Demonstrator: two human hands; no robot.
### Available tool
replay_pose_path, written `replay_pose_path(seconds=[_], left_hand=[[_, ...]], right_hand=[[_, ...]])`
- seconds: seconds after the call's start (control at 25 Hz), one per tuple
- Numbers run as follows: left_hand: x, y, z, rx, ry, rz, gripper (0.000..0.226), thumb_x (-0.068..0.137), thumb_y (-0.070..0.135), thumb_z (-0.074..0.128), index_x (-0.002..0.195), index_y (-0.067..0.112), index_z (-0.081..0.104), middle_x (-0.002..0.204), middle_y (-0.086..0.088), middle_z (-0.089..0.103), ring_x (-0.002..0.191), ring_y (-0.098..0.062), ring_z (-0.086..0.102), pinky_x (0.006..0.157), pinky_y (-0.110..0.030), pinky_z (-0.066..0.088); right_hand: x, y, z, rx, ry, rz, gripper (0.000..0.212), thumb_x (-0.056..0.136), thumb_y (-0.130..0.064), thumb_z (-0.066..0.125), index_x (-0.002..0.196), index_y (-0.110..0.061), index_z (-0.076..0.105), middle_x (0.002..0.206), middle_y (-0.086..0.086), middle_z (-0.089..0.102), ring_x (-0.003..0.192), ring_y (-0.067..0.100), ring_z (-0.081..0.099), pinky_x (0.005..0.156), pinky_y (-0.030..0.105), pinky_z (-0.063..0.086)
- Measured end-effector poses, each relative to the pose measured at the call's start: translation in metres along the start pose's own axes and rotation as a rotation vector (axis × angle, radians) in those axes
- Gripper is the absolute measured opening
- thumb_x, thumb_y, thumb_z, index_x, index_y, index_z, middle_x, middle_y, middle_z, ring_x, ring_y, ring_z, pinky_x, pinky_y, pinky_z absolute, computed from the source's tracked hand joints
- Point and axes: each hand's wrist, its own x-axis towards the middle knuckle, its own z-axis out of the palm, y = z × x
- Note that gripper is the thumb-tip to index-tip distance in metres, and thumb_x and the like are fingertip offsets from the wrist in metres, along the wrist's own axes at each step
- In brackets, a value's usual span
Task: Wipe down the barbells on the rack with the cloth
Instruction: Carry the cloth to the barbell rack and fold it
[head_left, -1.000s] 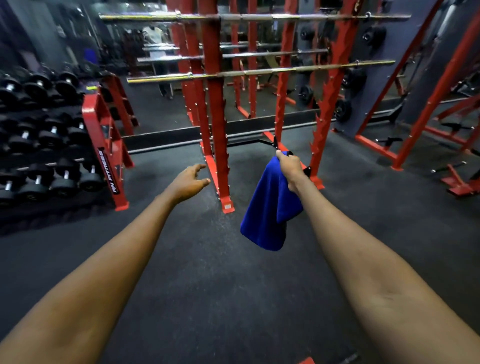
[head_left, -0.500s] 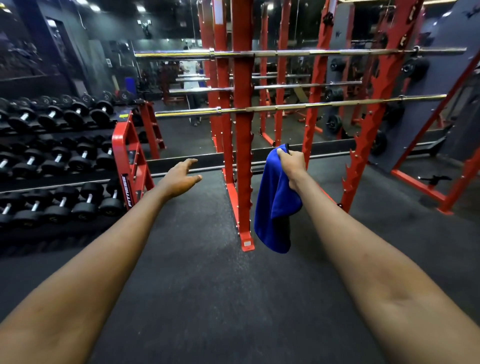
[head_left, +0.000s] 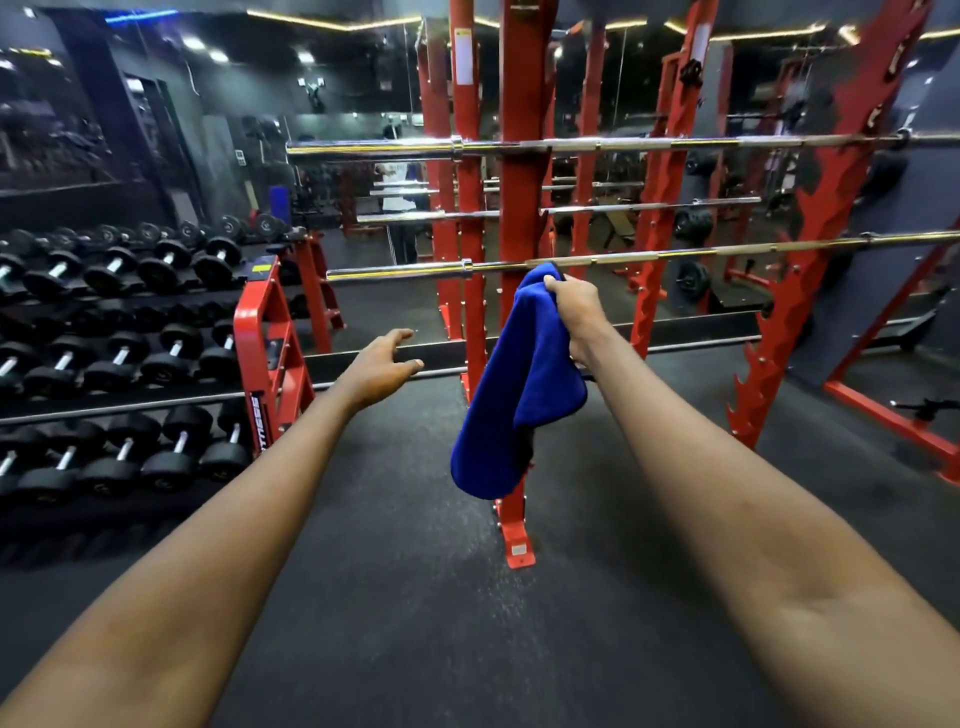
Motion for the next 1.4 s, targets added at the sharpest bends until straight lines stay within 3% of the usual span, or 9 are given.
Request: replay_pose_path(seconds=[0.16, 0.44, 0.72, 0.84, 0.92, 1.04, 1.24, 1.32, 1.4], left_hand=[[0.053, -0.018, 0.016, 0.077, -0.040, -0.016, 0.064, 0.097, 0.039, 0.062, 0.153, 0.018, 0.038, 0.152, -0.014, 0.045, 0.137, -0.028, 0.046, 0.115, -0.042, 0.037], [0.152, -0.041, 0.029, 0.077, -0.043, -0.063, 0.060, 0.102, 0.047, 0.048, 0.152, 0.015, 0.040, 0.153, -0.014, 0.045, 0.138, -0.027, 0.047, 0.116, -0.042, 0.037], [0.227, -0.063, 0.041, -0.296, -0.085, -0.218, 0.054, 0.106, 0.051, 0.035, 0.143, 0.016, 0.054, 0.145, -0.005, 0.056, 0.128, -0.020, 0.054, 0.113, -0.042, 0.040], [0.256, -0.077, 0.044, -0.548, -0.160, -0.441, 0.062, 0.095, 0.071, 0.039, 0.127, 0.022, 0.061, 0.121, 0.001, 0.068, 0.116, -0.021, 0.059, 0.103, -0.043, 0.041], [0.274, -0.099, 0.045, -0.694, -0.289, -0.676, 0.084, 0.075, 0.083, 0.051, 0.131, 0.021, 0.061, 0.126, -0.008, 0.069, 0.119, -0.034, 0.061, 0.101, -0.055, 0.044], [0.284, -0.119, 0.044, -0.909, -0.451, -0.890, 0.093, 0.083, 0.078, 0.047, 0.137, 0.002, 0.051, 0.121, -0.020, 0.067, 0.106, -0.039, 0.064, 0.093, -0.050, 0.048], [0.294, -0.091, 0.024, -1.252, -0.231, -0.571, 0.023, 0.102, 0.023, 0.054, 0.102, 0.006, 0.069, 0.086, -0.011, 0.077, 0.073, -0.023, 0.075, 0.067, -0.034, 0.062], [0.308, -0.086, 0.004, -1.194, -0.079, -0.477, 0.014, 0.100, 0.013, 0.053, 0.102, 0.010, 0.067, 0.080, -0.005, 0.077, 0.066, -0.018, 0.074, 0.058, -0.030, 0.061], [0.320, -0.089, -0.018, -1.174, 0.069, -0.381, 0.023, 0.096, 0.005, 0.056, 0.111, 0.021, 0.064, 0.089, -0.002, 0.074, 0.071, -0.018, 0.070, 0.057, -0.026, 0.058]], right_hand=[[0.060, 0.003, 0.037, -0.005, -0.043, -0.016, 0.024, 0.098, -0.012, 0.055, 0.081, -0.018, 0.071, 0.094, 0.010, 0.071, 0.090, 0.024, 0.065, 0.095, 0.042, 0.056], [0.165, 0.000, 0.101, 0.005, -0.162, -0.061, 0.025, 0.099, -0.009, 0.053, 0.087, -0.017, 0.072, 0.090, 0.007, 0.070, 0.084, 0.019, 0.063, 0.079, 0.033, 0.053], [0.230, -0.019, 0.151, 0.092, -0.162, -0.026, 0.021, 0.097, -0.006, 0.052, 0.089, -0.013, 0.070, 0.088, 0.008, 0.066, 0.081, 0.022, 0.064, 0.076, 0.032, 0.052], [0.242, -0.025, 0.163, 0.161, -0.209, -0.001, 0.022, 0.096, -0.004, 0.048, 0.101, -0.008, 0.069, 0.097, 0.014, 0.067, 0.087, 0.025, 0.065, 0.075, 0.033, 0.053], [0.248, -0.030, 0.169, 0.210, -0.250, -0.012, 0.026, 0.098, -0.001, 0.043, 0.092, -0.012, 0.066, 0.088, 0.010, 0.065, 0.077, 0.021, 0.063, 0.071, 0.032, 0.052], [0.259, -0.034, 0.171, 0.285, -0.294, 0.004, 0.029, 0.099, 0.000, 0.039, 0.088, -0.014, 0.061, 0.076, 0.006, 0.061, 0.061, 0.015, 0.060, 0.059, 0.025, 0.051], [0.286, -0.029, 0.168, 0.273, -0.264, 0.006, 0.027, 0.101, -0.006, 0.043, 0.086, -0.014, 0.065, 0.078, 0.008, 0.066, 0.067, 0.018, 0.064, 0.069, 0.031, 0.056], [0.302, -0.022, 0.164, 0.198, -0.181, -0.033, 0.017, 0.095, -0.013, 0.054, 0.086, -0.013, 0.068, 0.089, 0.013, 0.068, 0.080, 0.024, 0.066, 0.087, 0.042, 0.058], [0.316, -0.011, 0.154, 0.130, -0.113, -0.055, 0.012, 0.095, -0.018, 0.062, 0.085, -0.014, 0.068, 0.089, 0.013, 0.068, 0.083, 0.025, 0.064, 0.088, 0.043, 0.057]])
